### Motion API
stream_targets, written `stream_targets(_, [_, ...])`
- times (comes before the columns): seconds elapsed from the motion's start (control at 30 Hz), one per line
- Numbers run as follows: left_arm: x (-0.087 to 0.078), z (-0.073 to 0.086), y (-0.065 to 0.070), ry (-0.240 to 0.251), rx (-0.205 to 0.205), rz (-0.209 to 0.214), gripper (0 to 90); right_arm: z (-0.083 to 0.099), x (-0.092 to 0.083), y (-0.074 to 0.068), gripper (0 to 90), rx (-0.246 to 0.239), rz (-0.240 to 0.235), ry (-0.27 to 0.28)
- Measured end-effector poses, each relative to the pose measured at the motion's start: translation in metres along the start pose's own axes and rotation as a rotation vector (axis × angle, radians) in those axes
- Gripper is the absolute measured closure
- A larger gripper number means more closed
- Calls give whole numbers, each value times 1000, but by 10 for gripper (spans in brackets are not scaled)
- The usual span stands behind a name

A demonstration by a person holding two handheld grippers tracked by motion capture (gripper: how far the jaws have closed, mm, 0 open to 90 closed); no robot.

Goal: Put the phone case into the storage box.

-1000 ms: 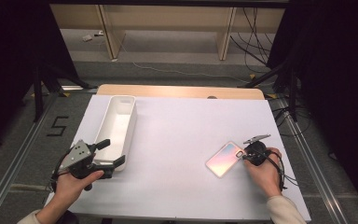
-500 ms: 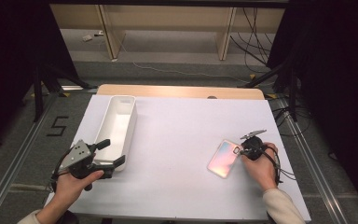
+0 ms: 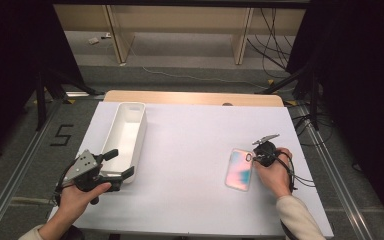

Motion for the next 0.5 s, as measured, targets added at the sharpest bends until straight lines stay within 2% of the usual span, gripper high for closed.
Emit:
stream_targets(0.07, [0, 0, 0, 1, 3, 0, 146, -2, 1, 0, 900, 10, 5, 4])
stream_targets(0.1, [0, 0, 0, 1, 2, 0, 146, -2, 1, 1, 900, -16, 1, 3])
stream_targets(0.13, [0, 0, 0, 0, 1, 0, 146, -4, 3, 1, 900, -16, 3, 13])
stream_targets(0.17, [0, 0, 0, -1, 1, 0, 146, -4, 3, 0, 900, 4, 1, 7])
stream_targets(0.23, [0, 0, 0, 1, 0, 0, 146, -6, 4, 2, 900, -27, 0, 9])
stream_targets(0.27, [0, 0, 0, 1, 2, 0, 146, -6, 4, 0, 900, -4, 2, 9])
stream_targets(0.33, [0, 0, 0, 1, 0, 0, 145, -8, 5, 1, 900, -24, 4, 17])
stream_targets(0.43, [0, 0, -1, 3, 5, 1, 146, -10, 6, 0, 900, -26, 3, 15])
stream_targets(0.5, [0, 0, -1, 3, 4, 0, 146, -11, 6, -2, 900, -5, 2, 14])
Point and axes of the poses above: each handheld gripper's, and its own axes: x roughly forward along the jaws, z roughly out of its underside, y roughly to its right, the point moved 2 cm from there along x, roughly forward along the jaws, and after that the axes turned 7 degrees about -x, right-handed, at the moved point
